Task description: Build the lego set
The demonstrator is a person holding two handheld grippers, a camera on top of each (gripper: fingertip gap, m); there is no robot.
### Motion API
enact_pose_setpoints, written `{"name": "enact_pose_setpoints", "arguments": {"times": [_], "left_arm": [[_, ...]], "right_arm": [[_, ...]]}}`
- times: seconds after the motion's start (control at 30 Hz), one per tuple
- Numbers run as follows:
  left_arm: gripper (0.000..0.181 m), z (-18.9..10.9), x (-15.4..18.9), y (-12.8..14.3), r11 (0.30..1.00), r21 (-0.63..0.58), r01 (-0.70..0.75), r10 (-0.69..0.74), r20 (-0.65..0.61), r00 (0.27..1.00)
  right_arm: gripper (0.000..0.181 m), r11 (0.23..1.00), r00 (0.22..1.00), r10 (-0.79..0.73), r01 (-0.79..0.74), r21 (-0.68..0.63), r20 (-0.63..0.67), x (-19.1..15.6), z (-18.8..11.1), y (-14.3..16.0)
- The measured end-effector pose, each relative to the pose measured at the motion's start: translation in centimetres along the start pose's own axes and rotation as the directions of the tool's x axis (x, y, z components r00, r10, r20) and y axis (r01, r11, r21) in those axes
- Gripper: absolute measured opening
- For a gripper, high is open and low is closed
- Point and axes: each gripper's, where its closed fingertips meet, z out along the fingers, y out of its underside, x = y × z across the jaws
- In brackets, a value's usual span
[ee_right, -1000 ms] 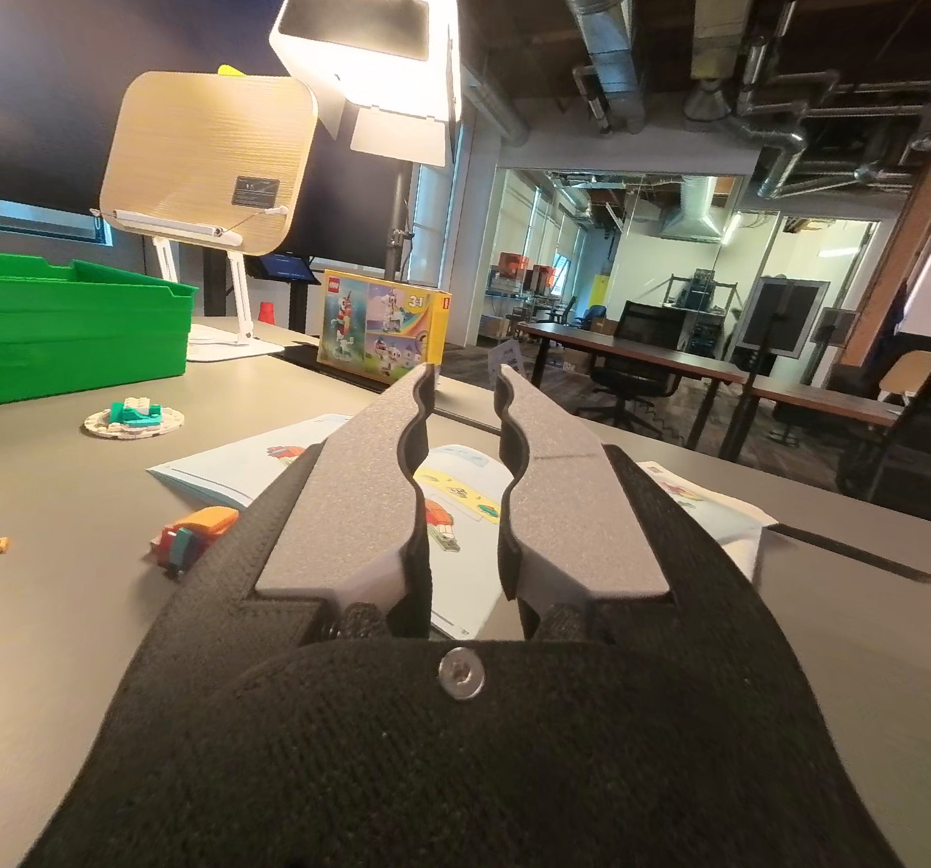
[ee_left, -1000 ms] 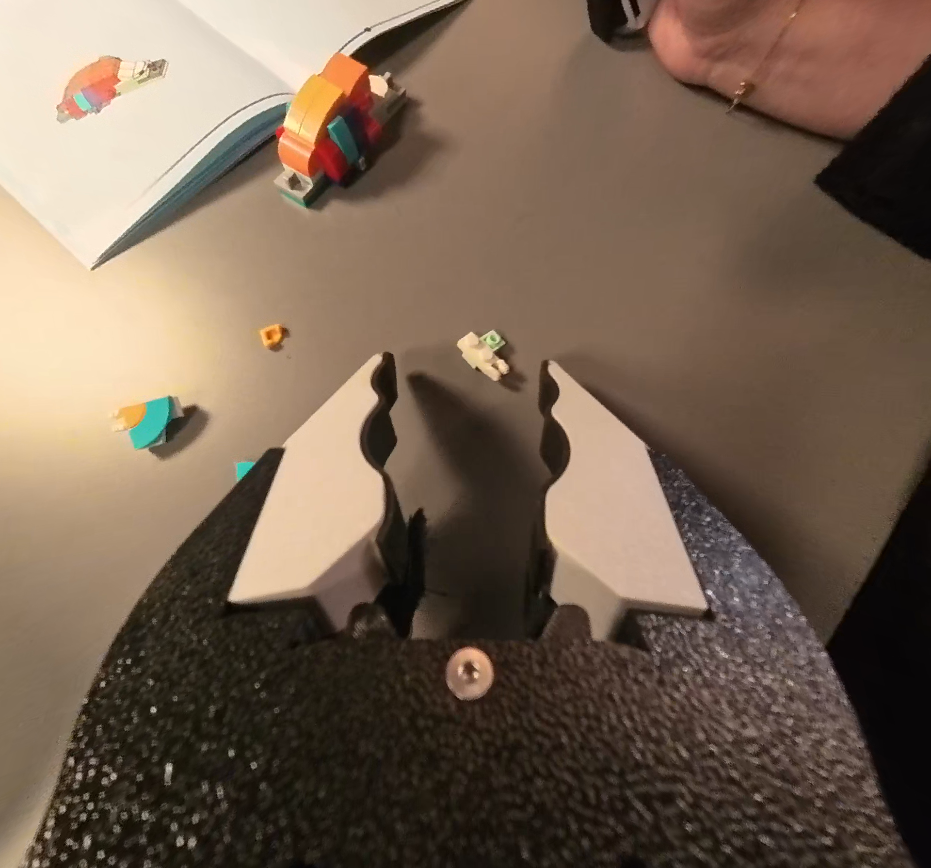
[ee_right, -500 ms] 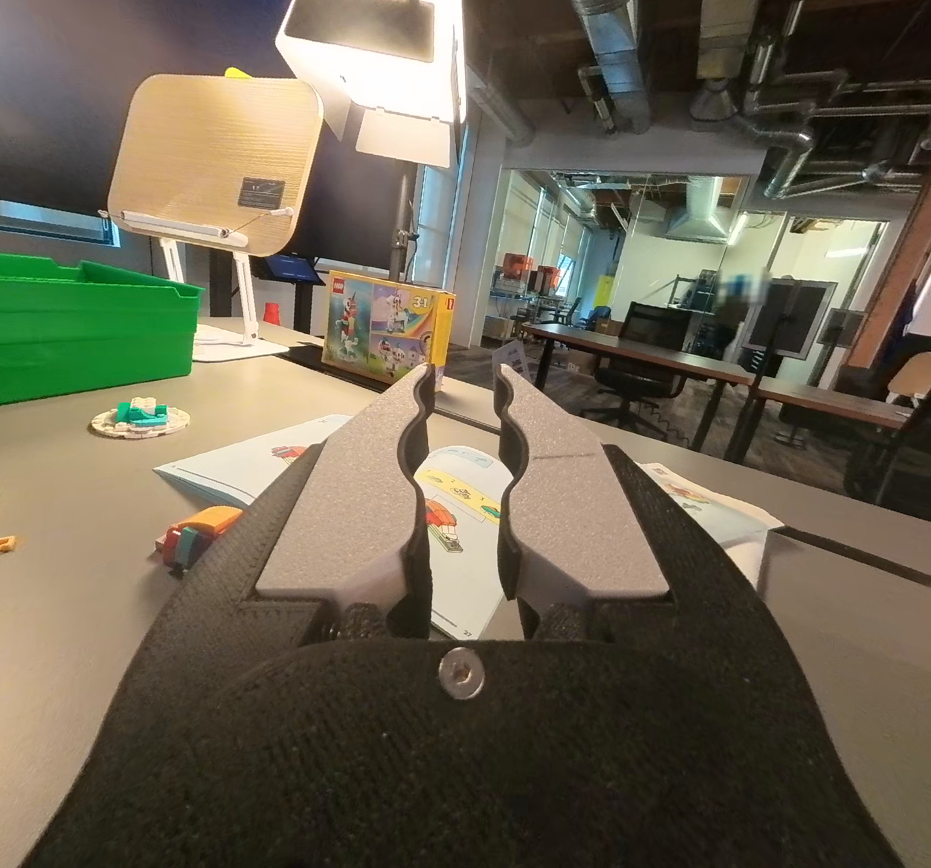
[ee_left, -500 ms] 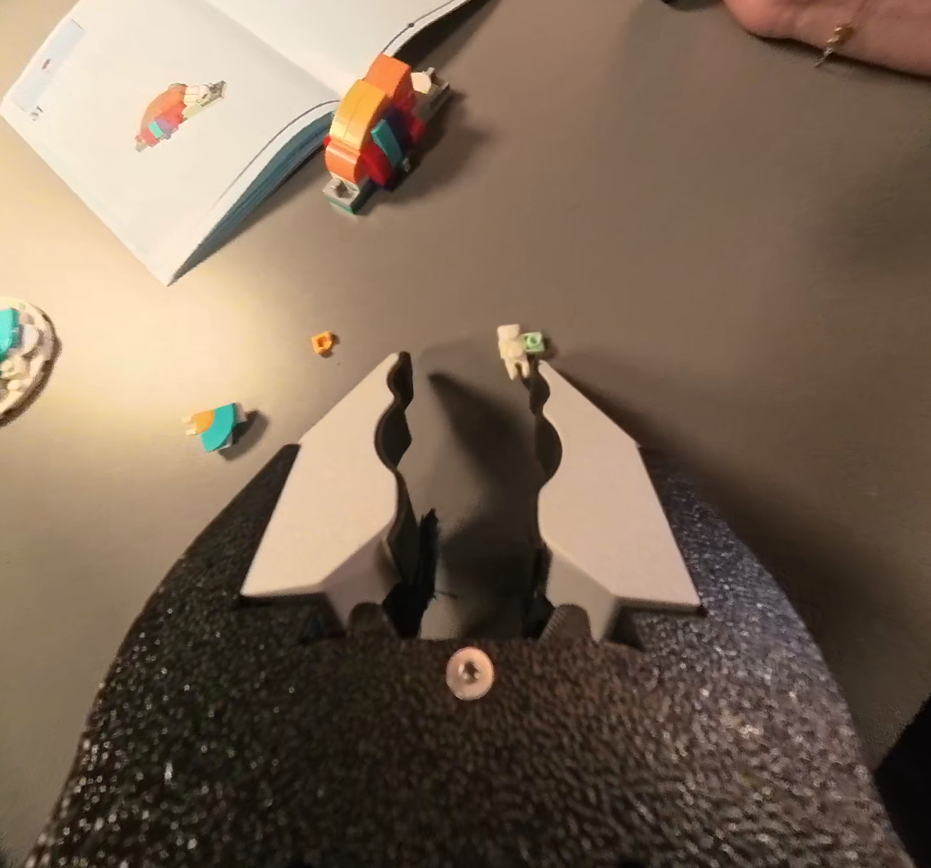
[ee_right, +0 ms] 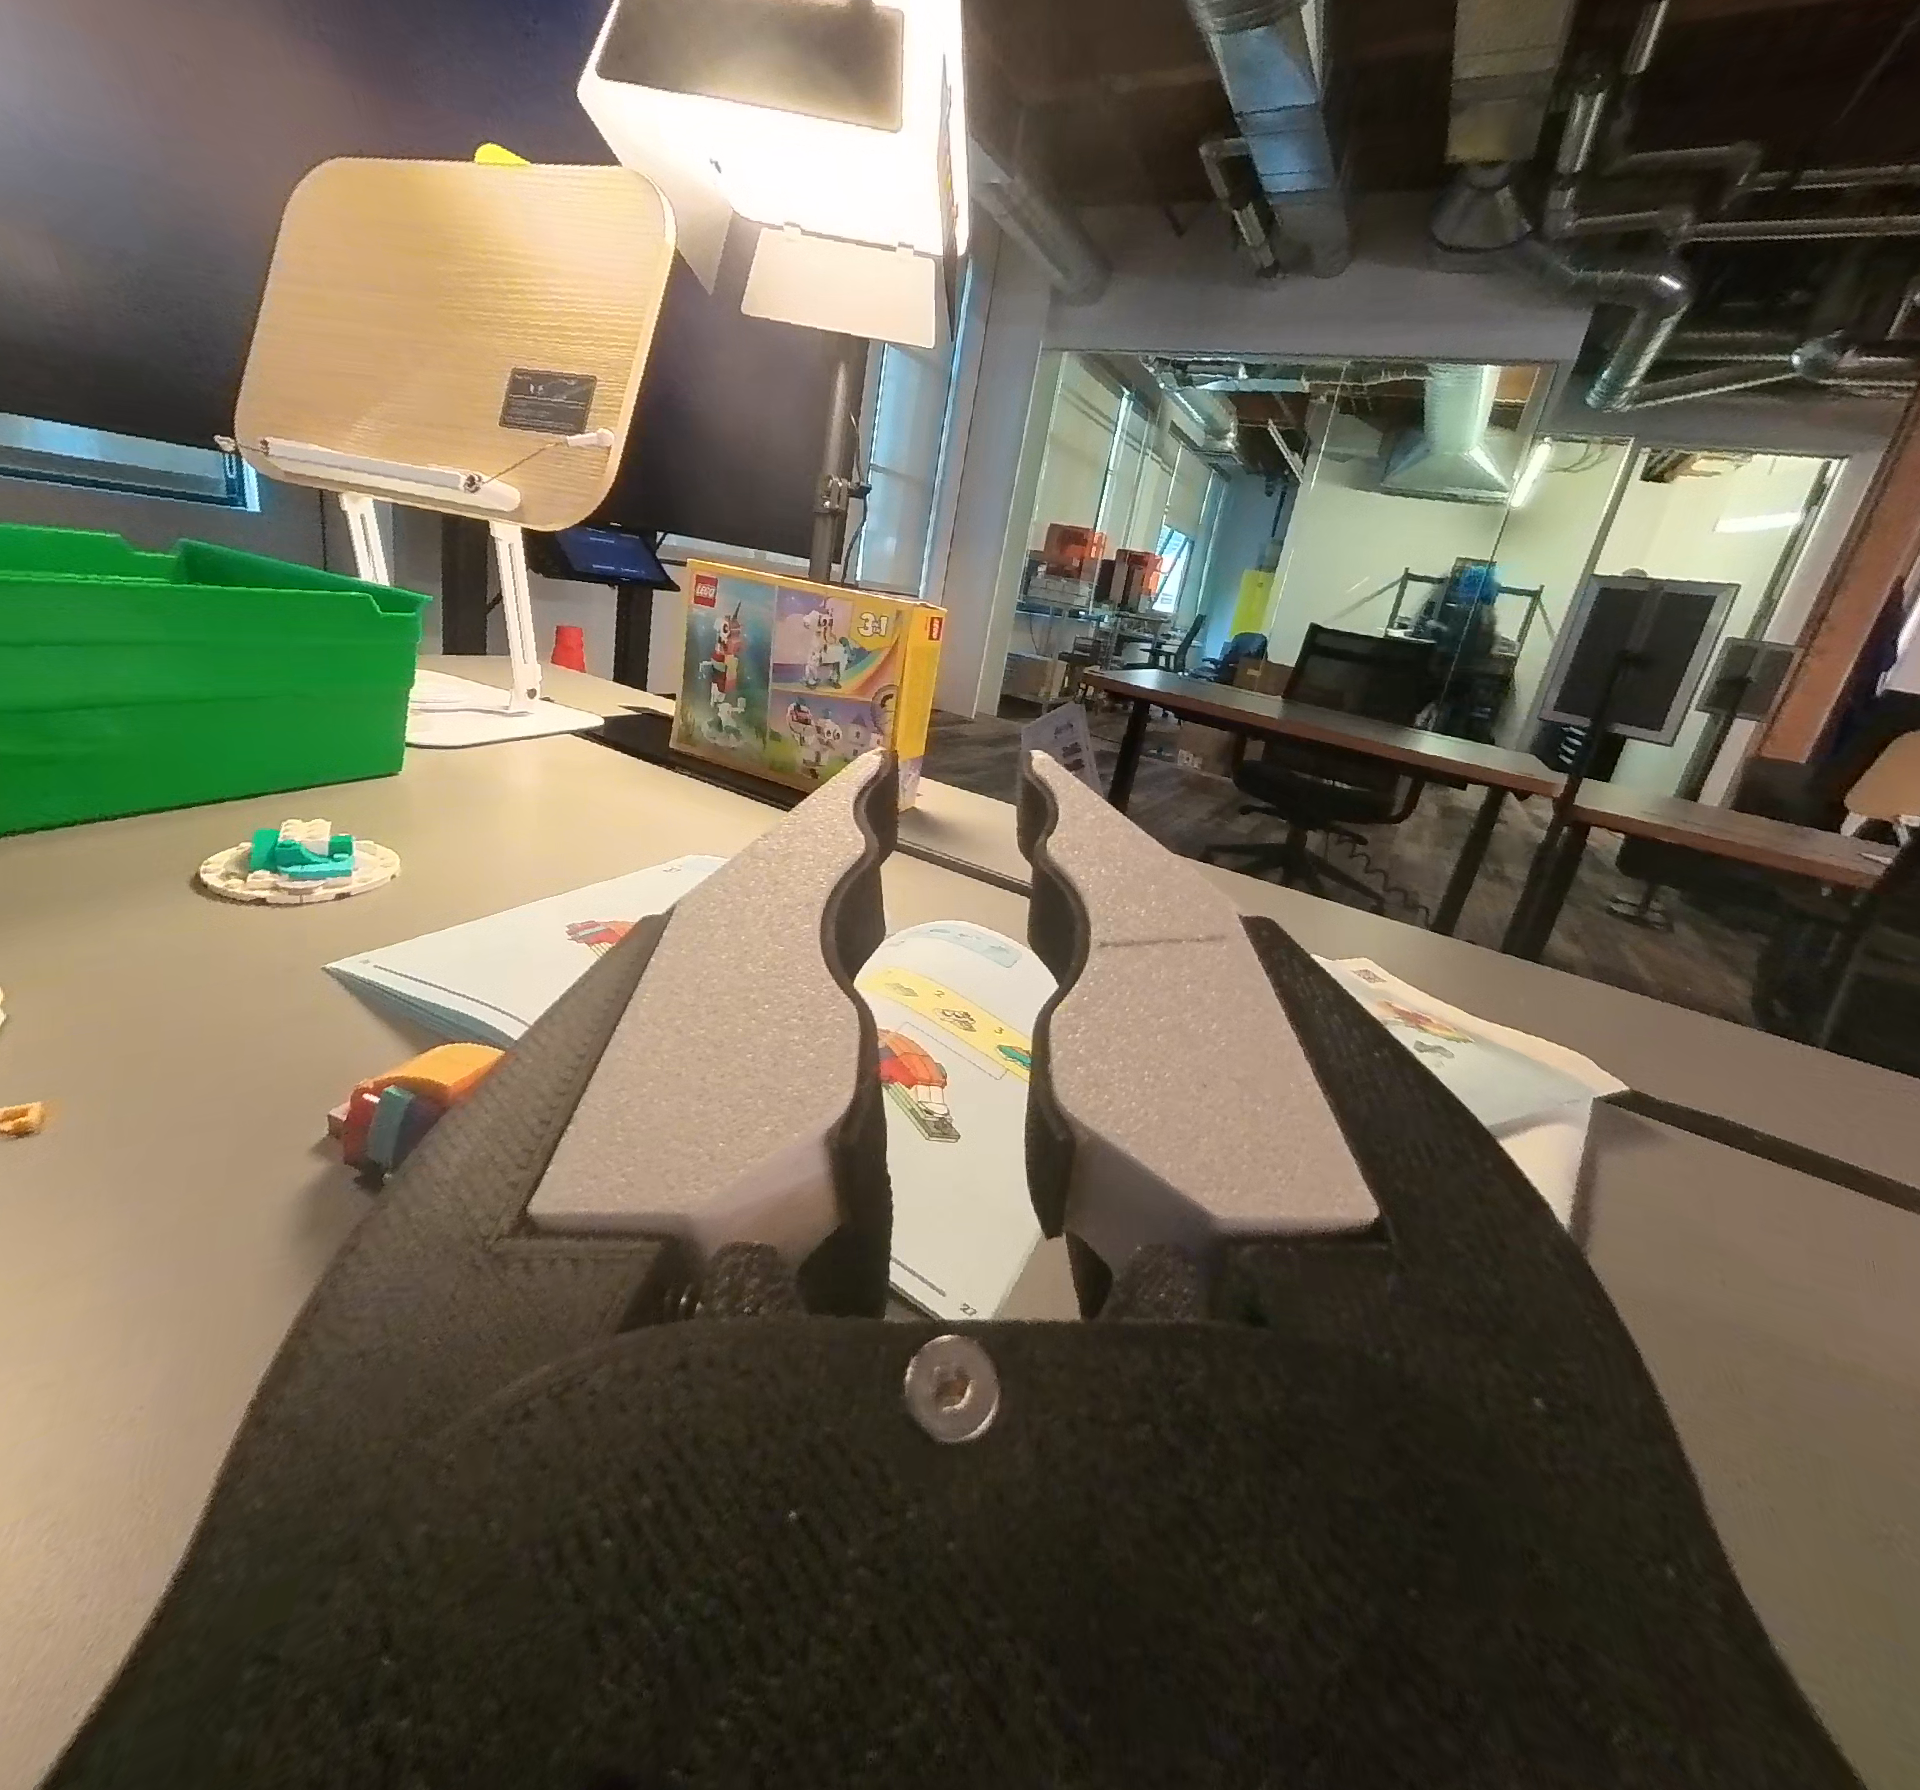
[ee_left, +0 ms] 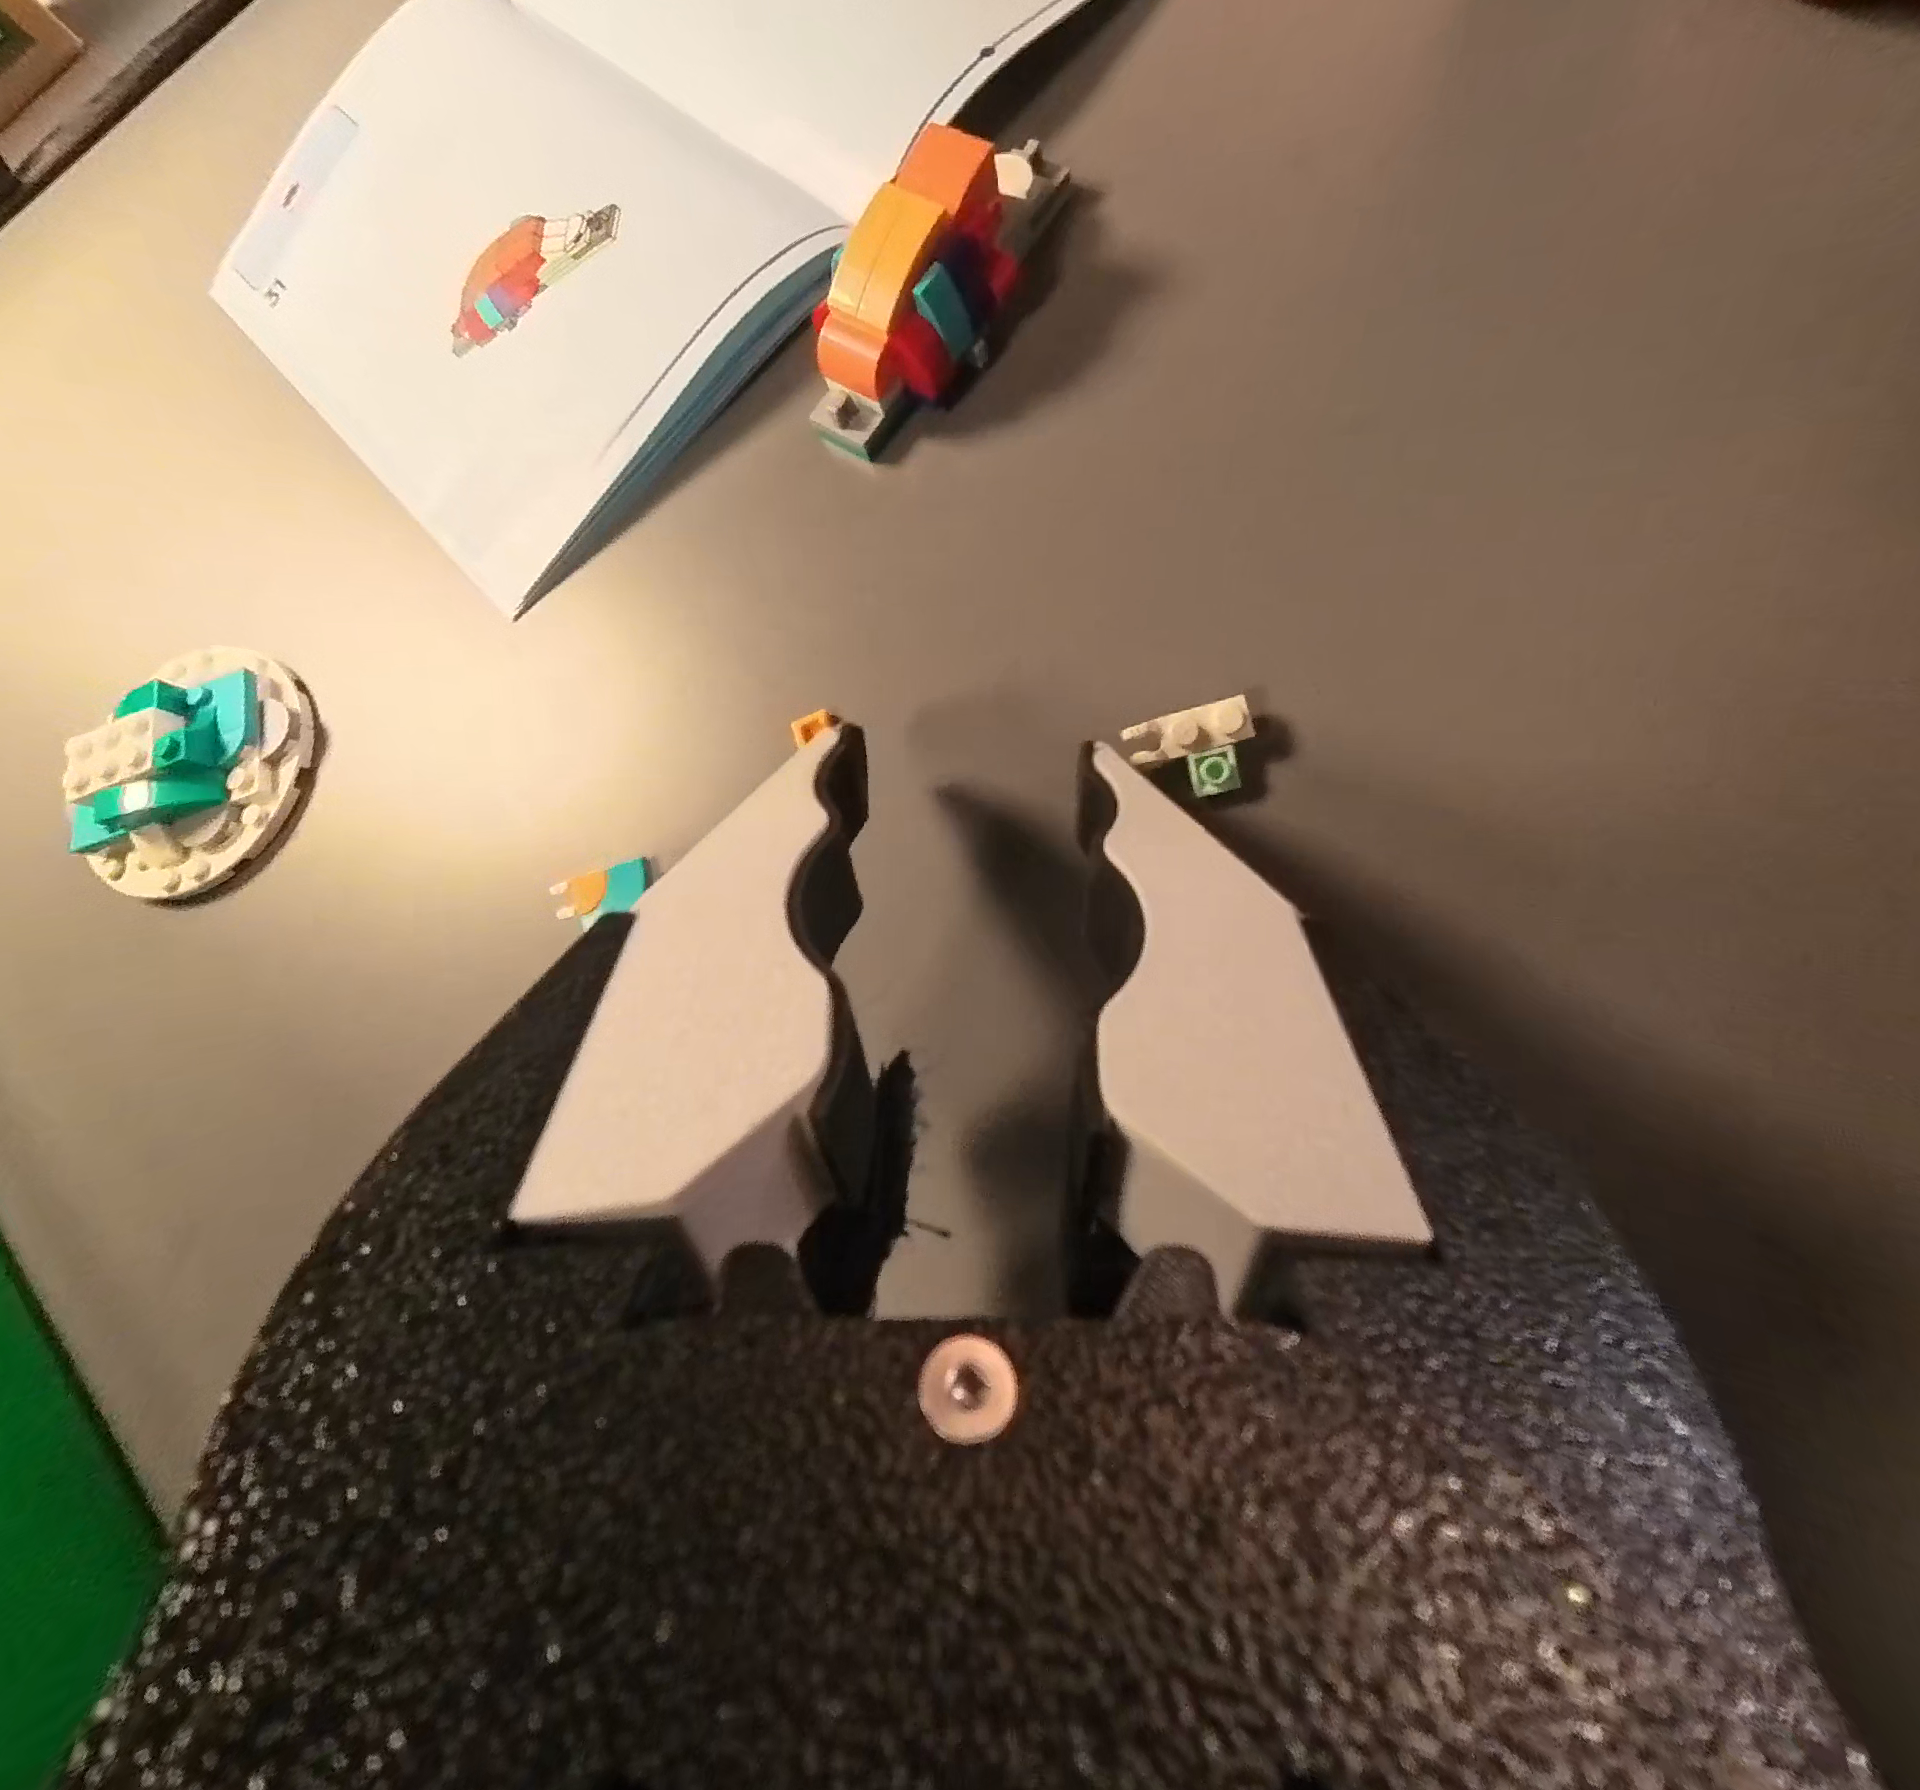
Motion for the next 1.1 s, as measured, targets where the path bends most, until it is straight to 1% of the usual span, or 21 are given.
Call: {"name": "enact_pose_setpoints", "arguments": {"times": [0.1, 0.23, 0.3, 0.4, 0.43, 0.5, 0.57, 0.83, 1.1], "left_arm": [[0.037, -0.4, -0.2, 0.2, 1.0, 0.002, 0.005, -0.005, 0.013, 1.0], [0.035, -1.3, 0.1, 0.6, 0.999, 0.003, 0.043, -0.043, -0.019, 0.999], [0.028, -1.7, 0.8, 0.9, 0.998, -0.013, 0.066, -0.067, -0.073, 0.995], [0.016, -2.4, 2.8, 1.2, 0.994, -0.041, 0.1, -0.106, -0.194, 0.975], [0.009, -2.6, 3.4, 1.2, 0.993, -0.043, 0.108, -0.115, -0.228, 0.967], [0.004, -2.7, 4.0, 1.1, 0.993, -0.043, 0.112, -0.119, -0.262, 0.958], [0.001, -2.4, 4.1, 1.1, 0.993, -0.05, 0.104, -0.113, -0.259, 0.959], [0.0, -0.8, 3.3, 0.7, 0.996, -0.047, 0.079, -0.087, -0.212, 0.973], [0.0, 0.2, 3.4, -0.2, 0.998, -0.03, 0.055, -0.06, -0.222, 0.973]], "right_arm": [[0.021, 1.0, 1.0, 0.001, -0.001, 0.001, 0.0, 0.0, 0.0, 0.0], [0.021, 1.0, 1.0, 0.003, -0.003, 0.001, 0.0, 0.0, 0.0, 0.0], [0.021, 1.0, 1.0, 0.002, -0.002, 0.0, 0.001, 0.0, 0.0, 0.0], [0.021, 1.0, 1.0, -0.001, 0.001, 0.0, 0.003, -0.1, 0.0, 0.0], [0.021, 1.0, 1.0, 0.0, 0.0, 0.001, 0.002, -0.1, 0.0, 0.0], [0.021, 1.0, 1.0, 0.0, 0.0, 0.001, 0.003, -0.1, 0.0, 0.0], [0.021, 1.0, 1.0, -0.001, 0.001, 0.001, 0.003, -0.1, 0.0, 0.0], [0.021, 1.0, 1.0, -0.003, 0.003, 0.001, 0.006, -0.2, 0.0, 0.0], [0.021, 1.0, 1.0, -0.004, 0.004, 0.002, 0.011, -0.3, 0.1, 0.0]]}}
